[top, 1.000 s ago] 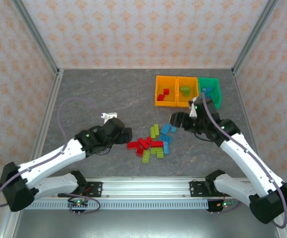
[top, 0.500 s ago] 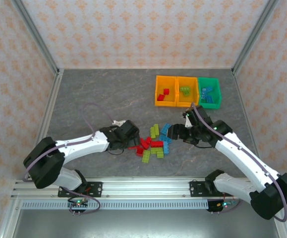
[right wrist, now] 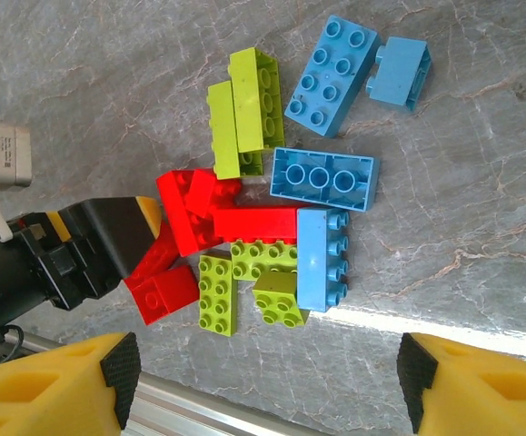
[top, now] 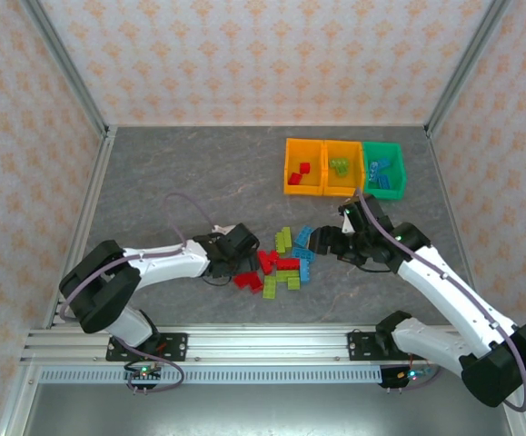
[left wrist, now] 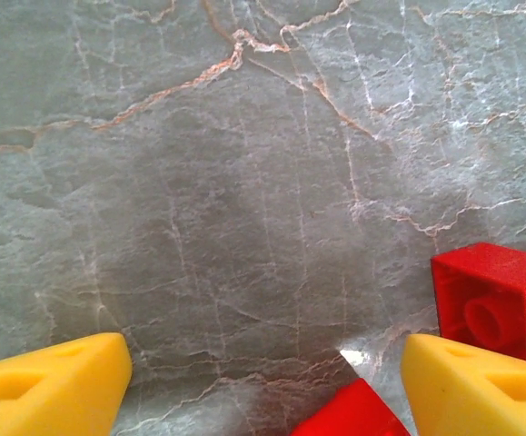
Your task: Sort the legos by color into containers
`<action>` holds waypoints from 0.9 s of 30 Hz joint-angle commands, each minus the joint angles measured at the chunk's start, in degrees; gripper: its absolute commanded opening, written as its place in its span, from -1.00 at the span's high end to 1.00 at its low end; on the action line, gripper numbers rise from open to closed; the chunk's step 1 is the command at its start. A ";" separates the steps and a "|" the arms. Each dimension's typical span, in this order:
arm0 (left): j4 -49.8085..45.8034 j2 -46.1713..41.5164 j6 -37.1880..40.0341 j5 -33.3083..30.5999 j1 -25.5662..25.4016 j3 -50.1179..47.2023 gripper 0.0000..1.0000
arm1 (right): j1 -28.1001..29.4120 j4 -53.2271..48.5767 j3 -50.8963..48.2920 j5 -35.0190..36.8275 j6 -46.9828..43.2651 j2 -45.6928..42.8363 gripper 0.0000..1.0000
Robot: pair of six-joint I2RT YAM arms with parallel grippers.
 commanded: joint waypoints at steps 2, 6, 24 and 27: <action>-2.54 -1.60 0.83 0.68 0.71 -3.63 -0.50 | 0.35 -0.52 1.18 1.61 0.88 0.77 -0.53; -3.27 -5.91 1.58 1.30 0.34 -4.92 -0.61 | 0.35 -0.49 1.55 1.52 0.71 1.35 -0.53; -8.43 -3.28 8.82 2.00 -3.49 -0.64 -0.76 | 0.44 -0.16 0.64 2.11 1.06 1.59 -0.53; -10.27 -2.47 8.82 0.53 -3.48 -0.76 -0.71 | 0.44 -0.14 0.53 2.23 1.10 1.59 -0.53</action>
